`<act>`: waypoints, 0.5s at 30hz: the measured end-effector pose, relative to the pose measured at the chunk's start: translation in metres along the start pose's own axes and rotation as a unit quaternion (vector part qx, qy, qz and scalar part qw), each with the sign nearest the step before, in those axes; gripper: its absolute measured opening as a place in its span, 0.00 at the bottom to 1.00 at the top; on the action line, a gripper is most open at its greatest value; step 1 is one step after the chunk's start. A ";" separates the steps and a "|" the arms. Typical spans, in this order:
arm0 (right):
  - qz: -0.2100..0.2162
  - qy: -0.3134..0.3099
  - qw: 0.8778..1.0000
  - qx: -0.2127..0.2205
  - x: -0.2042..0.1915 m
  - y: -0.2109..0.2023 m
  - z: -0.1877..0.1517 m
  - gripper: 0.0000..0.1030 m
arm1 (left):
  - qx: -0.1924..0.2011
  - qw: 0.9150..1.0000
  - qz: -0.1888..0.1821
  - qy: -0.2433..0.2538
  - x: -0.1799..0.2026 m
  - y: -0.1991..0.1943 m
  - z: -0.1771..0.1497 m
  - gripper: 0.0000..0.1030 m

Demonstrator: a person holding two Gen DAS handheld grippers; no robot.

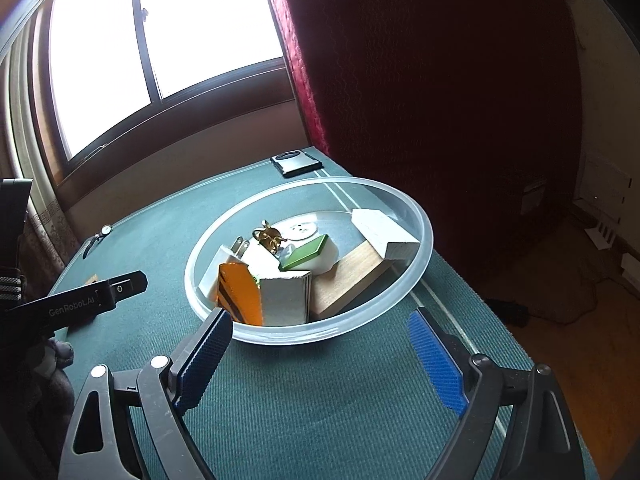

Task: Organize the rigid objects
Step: 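Move the open left gripper to the red can and grasp it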

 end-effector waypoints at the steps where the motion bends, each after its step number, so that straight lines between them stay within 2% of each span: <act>1: 0.004 -0.005 1.000 0.001 -0.003 -0.001 0.000 0.90 | 0.000 1.000 0.004 -0.003 -0.004 -0.001 -0.001 0.71; 6: 0.030 -0.021 0.999 0.002 -0.018 -0.007 -0.004 0.95 | 0.007 0.999 0.036 -0.010 -0.025 -0.008 -0.002 0.79; 15: 0.072 -0.030 0.997 -0.025 -0.036 -0.010 -0.015 0.95 | 0.033 0.995 0.087 -0.038 -0.076 -0.027 0.003 0.80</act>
Point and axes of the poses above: each gripper's, at about its wrist camera, not at the fingertips, and y roughly the way its jaws point, x to its right, z to its top, the point moved 3 cm from there along y, roughly the way its jaws point, and after that the axes turned 15 degrees about x, right-handed, at the moved point
